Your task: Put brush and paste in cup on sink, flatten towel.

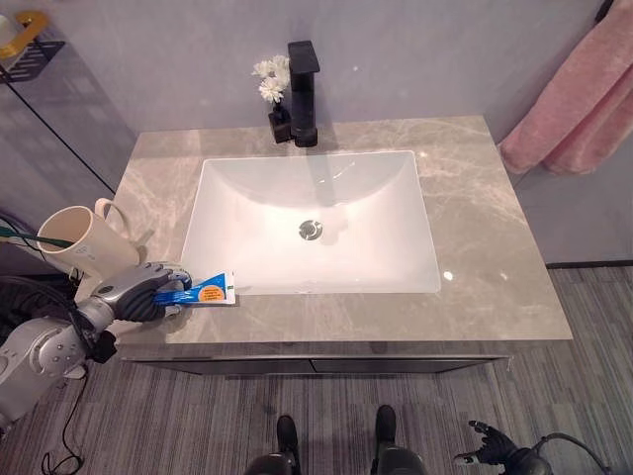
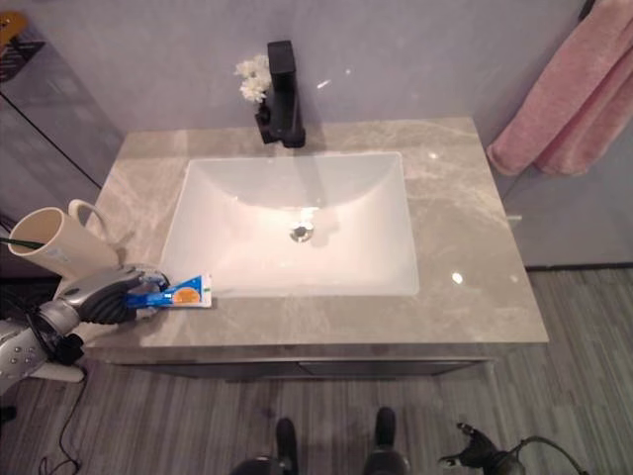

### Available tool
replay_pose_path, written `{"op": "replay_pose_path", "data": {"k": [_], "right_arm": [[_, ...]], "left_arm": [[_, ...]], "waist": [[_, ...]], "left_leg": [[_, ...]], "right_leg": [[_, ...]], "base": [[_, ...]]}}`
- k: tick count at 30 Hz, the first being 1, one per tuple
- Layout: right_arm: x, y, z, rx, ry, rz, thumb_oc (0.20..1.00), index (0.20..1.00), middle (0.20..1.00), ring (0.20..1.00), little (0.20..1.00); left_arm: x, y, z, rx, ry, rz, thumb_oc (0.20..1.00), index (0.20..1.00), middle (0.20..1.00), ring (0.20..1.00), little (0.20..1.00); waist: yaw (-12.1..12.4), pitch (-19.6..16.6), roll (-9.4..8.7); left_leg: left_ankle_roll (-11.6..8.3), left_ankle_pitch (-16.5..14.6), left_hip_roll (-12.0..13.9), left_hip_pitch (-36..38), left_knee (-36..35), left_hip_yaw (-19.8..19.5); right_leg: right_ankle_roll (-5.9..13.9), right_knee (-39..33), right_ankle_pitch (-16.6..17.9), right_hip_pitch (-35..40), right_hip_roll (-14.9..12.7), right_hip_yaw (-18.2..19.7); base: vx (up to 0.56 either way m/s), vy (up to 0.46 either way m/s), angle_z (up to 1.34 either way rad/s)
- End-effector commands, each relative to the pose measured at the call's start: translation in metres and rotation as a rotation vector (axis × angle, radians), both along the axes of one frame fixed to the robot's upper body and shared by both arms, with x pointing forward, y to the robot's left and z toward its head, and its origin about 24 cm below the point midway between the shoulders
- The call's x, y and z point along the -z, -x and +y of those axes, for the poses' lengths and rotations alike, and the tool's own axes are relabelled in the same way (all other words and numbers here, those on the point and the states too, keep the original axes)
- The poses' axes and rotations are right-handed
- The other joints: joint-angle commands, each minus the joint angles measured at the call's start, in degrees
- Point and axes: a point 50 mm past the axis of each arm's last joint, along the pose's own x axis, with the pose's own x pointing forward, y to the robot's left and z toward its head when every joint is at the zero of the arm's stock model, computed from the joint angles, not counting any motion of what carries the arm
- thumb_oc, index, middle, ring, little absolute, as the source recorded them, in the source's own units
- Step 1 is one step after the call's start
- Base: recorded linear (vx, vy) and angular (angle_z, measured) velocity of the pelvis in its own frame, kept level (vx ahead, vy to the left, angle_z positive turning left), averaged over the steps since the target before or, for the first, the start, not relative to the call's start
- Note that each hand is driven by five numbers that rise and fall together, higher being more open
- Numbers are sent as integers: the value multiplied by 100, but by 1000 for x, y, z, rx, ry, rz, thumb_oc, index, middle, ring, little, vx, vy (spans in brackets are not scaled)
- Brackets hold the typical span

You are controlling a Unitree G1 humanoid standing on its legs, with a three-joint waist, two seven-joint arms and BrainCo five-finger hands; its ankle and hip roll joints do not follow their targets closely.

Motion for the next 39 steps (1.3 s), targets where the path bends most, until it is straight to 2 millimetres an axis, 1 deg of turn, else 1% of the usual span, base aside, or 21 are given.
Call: {"op": "replay_pose_path", "data": {"k": [1,9,13,17,19,20,21,22,25,26,29,30,31,32,33,36,37,39], "right_arm": [[-1,-2,-3,33,1,-6,1000,1000,1000,1000,1000],[-2,-3,-5,28,9,-11,1000,1000,1000,1000,1000],[-2,-3,-6,28,15,-6,1000,1000,1000,1000,1000],[-2,0,-7,45,12,-10,1000,1000,1000,1000,1000],[0,6,-8,121,0,-18,1000,1000,1000,1000,1000],[0,6,-9,120,1,-18,1000,1000,1000,1000,1000],[1,8,-9,142,-6,-20,1000,1000,1000,1000,1000],[3,15,-11,218,-15,-26,1000,1000,1000,1000,1000],[4,21,-13,317,-31,-42,1000,1000,1000,1000,1000],[5,23,-14,346,-37,-42,1000,1000,1000,1000,1000],[4,23,-16,379,-43,-51,1000,1000,1000,1000,1000],[3,24,-20,462,-58,-88,1000,1000,1000,1000,1000],[2,22,-21,495,-68,-108,1000,1000,1000,1000,1000],[1,22,-22,496,-68,-109,1000,1000,1000,1000,1000],[-1,19,-22,537,-84,-152,1000,1000,1000,1000,1000],[-6,11,-24,572,-107,-234,1000,1000,1000,1000,1000],[-7,12,-24,574,-106,-235,1000,1000,1000,1000,1000],[-10,9,-26,588,-113,-275,1000,1000,1000,1000,1000]], "left_arm": [[47,33,6,0,-45,278,200,200,200,200,200],[51,35,6,2,-59,300,200,200,200,200,200],[56,35,6,1,-58,317,200,200,200,200,200],[56,34,4,-5,-37,295,200,200,200,200,200],[60,34,2,-70,103,251,200,200,200,200,200],[59,35,2,-72,105,252,200,200,200,200,200],[59,34,0,-91,162,228,200,200,200,200,200],[56,32,-4,-115,270,183,200,200,200,200,200],[45,27,-17,-97,405,100,200,200,200,200,200],[45,26,-18,-106,444,84,200,200,200,200,200],[42,22,-22,-107,487,43,200,200,200,200,200],[36,14,-28,-113,571,-29,200,200,200,200,200],[32,10,-31,-109,592,-67,200,200,200,200,200],[32,9,-31,-108,592,-68,200,200,200,200,200],[28,2,-36,-107,632,-129,200,200,200,200,200],[24,-8,-43,-108,681,-197,200,200,200,200,200],[25,-8,-44,-107,681,-198,200,200,200,200,200],[23,-12,-46,-108,686,-229,200,200,200,200,200]], "waist": [[37,177,-226],[42,182,-242],[44,159,-243],[59,121,-246],[83,69,-257],[73,69,-253],[77,45,-260],[66,-9,-268],[47,-110,-291],[31,-134,-292],[0,-182,-309],[-66,-289,-335],[-103,-334,-339],[-97,-329,-333],[-170,-395,-354],[-288,-493,-380],[-279,-490,-375],[-338,-539,-385]], "left_leg": [[208,-367,-261,134,67,46],[206,-365,-248,122,62,23],[199,-371,-242,120,60,36],[194,-385,-239,130,59,51],[191,-385,-241,149,56,51],[191,-387,-240,151,56,51],[187,-388,-237,158,55,51],[181,-397,-229,193,54,60],[172,-415,-206,249,52,78],[164,-422,-191,286,52,103],[154,-428,-172,345,52,143],[132,-439,-131,410,52,177],[122,-436,-117,434,52,197],[121,-437,-115,437,52,199],[103,-438,-90,468,52,236],[75,-437,-40,525,52,304],[74,-437,-38,528,52,305],[64,-444,-22,567,52,331]], "right_leg": [[325,447,-341,3,-259,281],[317,432,-356,10,-243,250],[317,384,-345,20,-232,252],[322,319,-328,55,-225,245],[328,264,-314,100,-219,235],[328,255,-310,106,-217,235],[331,226,-300,127,-216,226],[335,170,-274,166,-209,230],[342,75,-244,237,-186,263],[347,54,-226,267,-181,283],[343,43,-226,299,-158,321],[334,26,-218,322,-124,367],[326,20,-215,340,-108,391],[325,21,-217,341,-106,393],[311,16,-224,359,-74,421],[290,6,-229,377,-34,476],[289,8,-230,379,-32,477],[277,1,-227,407,-10,515]], "base": [[1,7,4],[5,0,4],[0,0,0],[9,-1,0],[0,0,0],[0,0,0],[31,-11,0],[38,-14,0],[34,-18,-2],[30,-18,-1],[8,-18,-5],[33,-42,-23],[33,-42,-24],[18,-39,-21],[9,-41,-6],[18,-42,-14],[16,-27,-22],[24,-32,-8]]}}
